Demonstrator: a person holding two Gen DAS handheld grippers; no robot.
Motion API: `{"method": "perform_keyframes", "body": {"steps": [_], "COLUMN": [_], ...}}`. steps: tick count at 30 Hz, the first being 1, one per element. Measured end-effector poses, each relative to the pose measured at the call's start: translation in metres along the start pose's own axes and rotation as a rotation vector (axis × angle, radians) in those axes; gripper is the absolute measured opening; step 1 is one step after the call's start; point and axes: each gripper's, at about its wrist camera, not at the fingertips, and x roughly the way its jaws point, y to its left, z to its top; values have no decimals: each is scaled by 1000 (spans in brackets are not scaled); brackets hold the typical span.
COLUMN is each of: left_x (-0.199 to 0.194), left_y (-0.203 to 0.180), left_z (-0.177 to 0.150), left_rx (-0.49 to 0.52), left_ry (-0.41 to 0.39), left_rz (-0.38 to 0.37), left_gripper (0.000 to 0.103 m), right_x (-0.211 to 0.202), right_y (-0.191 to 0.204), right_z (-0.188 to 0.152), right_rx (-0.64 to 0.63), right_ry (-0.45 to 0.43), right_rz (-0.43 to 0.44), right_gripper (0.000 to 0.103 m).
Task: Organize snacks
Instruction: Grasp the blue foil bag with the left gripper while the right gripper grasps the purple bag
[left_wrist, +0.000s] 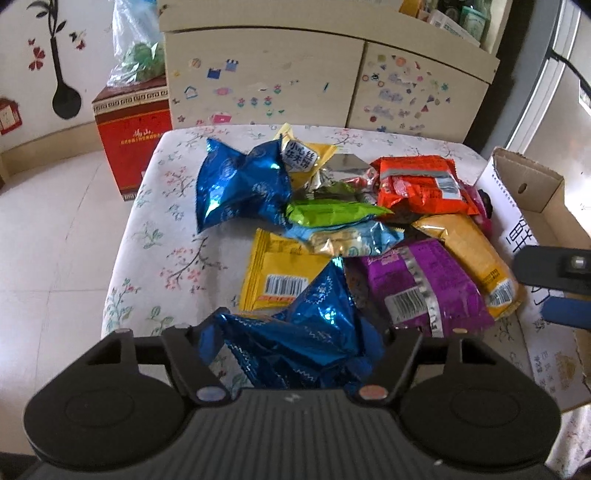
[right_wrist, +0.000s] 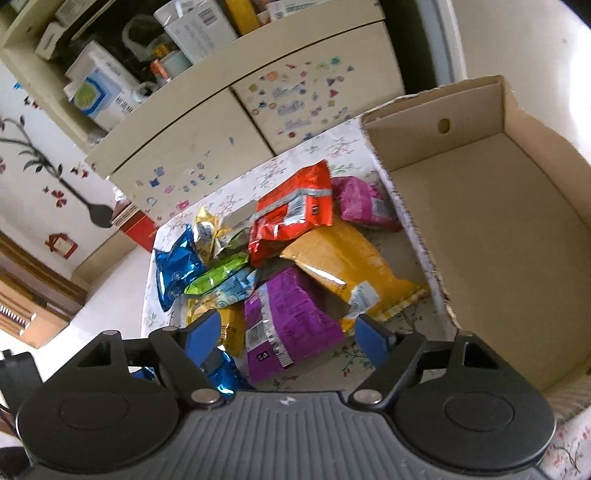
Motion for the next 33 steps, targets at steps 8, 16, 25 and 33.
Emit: {"method": "perform_keyframes", "body": {"steps": [8,16,25,33], "left_x": [-17,-18,-11,-1], "left_y": [18,36,42,35], "left_z": [-8,-10,-12,-16], "left_rx": [7,-55,-102,-81], "left_ry": [21,41,65,79], "left_rz": [-7,-59,-46,-21], "left_gripper": [70,69,83,92], "right_x": [31,57,58,67], "right_y": [16,20,26,28], "right_z": [-1,-2,-14,-14], "right_rx": [-110,-164,-214,-171], "right_ry": [50,58,135,117], "right_rz": [40,-13,8,-21], "right_gripper": [78,78,79,95]}}
